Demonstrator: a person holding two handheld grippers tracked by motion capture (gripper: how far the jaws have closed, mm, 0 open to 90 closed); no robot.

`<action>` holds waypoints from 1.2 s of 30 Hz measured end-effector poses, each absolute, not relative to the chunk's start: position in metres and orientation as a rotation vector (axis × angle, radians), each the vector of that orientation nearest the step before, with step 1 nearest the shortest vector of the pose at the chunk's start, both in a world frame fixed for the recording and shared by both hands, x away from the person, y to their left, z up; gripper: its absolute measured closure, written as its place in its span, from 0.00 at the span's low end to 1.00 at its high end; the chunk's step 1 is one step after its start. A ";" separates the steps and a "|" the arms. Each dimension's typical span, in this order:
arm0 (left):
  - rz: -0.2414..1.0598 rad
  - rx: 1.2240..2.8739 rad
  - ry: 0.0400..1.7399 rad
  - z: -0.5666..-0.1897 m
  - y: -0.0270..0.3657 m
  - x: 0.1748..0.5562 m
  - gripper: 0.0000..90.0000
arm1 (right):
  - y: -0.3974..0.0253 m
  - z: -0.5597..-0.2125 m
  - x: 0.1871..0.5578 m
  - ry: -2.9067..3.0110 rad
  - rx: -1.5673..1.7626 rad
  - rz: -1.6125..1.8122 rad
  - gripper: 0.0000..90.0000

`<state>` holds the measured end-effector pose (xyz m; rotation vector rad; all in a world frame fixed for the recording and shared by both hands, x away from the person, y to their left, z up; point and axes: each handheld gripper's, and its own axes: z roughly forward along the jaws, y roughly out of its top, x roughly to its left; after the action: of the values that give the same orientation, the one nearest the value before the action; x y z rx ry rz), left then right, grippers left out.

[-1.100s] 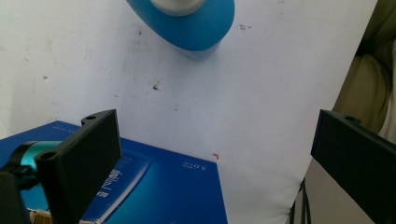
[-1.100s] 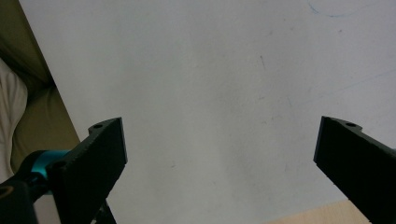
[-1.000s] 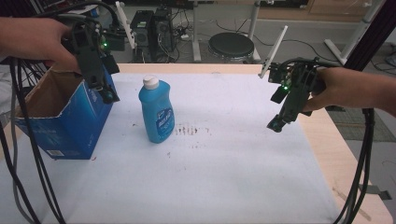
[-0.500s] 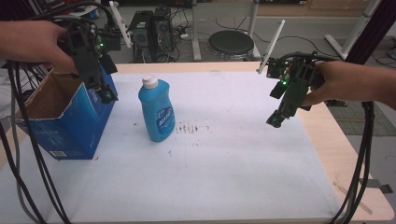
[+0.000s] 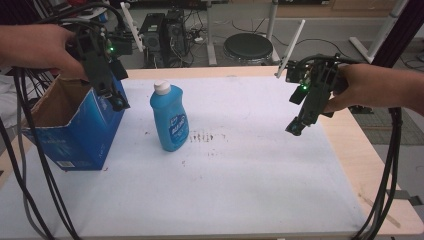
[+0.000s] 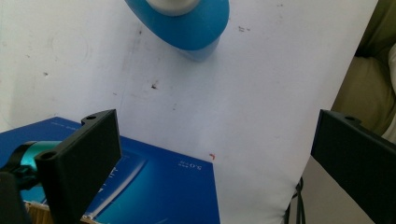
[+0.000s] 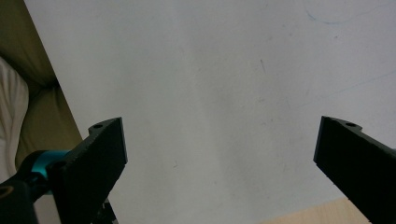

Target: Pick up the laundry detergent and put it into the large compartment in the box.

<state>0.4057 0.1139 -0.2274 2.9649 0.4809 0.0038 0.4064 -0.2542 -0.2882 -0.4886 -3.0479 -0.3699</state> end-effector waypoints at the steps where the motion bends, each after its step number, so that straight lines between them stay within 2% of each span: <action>1: 0.004 2.962 0.487 -0.227 0.114 0.406 0.02 | -0.254 -0.288 0.406 -3.050 -0.487 -0.370 0.02; 12: 0.015 2.947 0.548 -0.226 0.116 0.406 0.02 | -0.255 -0.288 0.407 -3.051 -0.492 -0.373 0.02; 17: 0.014 2.907 0.713 -0.221 0.114 0.408 0.02 | -0.254 -0.290 0.409 -3.048 -0.488 -0.370 0.02; 19: 0.014 2.907 0.713 -0.221 0.114 0.408 0.02 | -0.253 -0.291 0.410 -3.050 -0.480 -0.372 0.02; 20: 0.016 2.884 0.815 -0.220 0.112 0.411 0.02 | -0.253 -0.291 0.411 -3.049 -0.476 -0.372 0.02; 23: -0.009 2.870 0.896 -0.222 0.109 0.414 0.02 | -0.253 -0.292 0.412 -3.047 -0.476 -0.370 0.02; 36: -0.003 2.721 1.116 -0.223 0.090 0.425 0.02 | -0.254 -0.294 0.416 -3.048 -0.486 -0.376 0.02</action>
<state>0.4254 0.0901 -0.2227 2.7205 1.1165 -0.0029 0.4159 -0.2539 -0.2936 -0.4862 -3.0478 -0.3764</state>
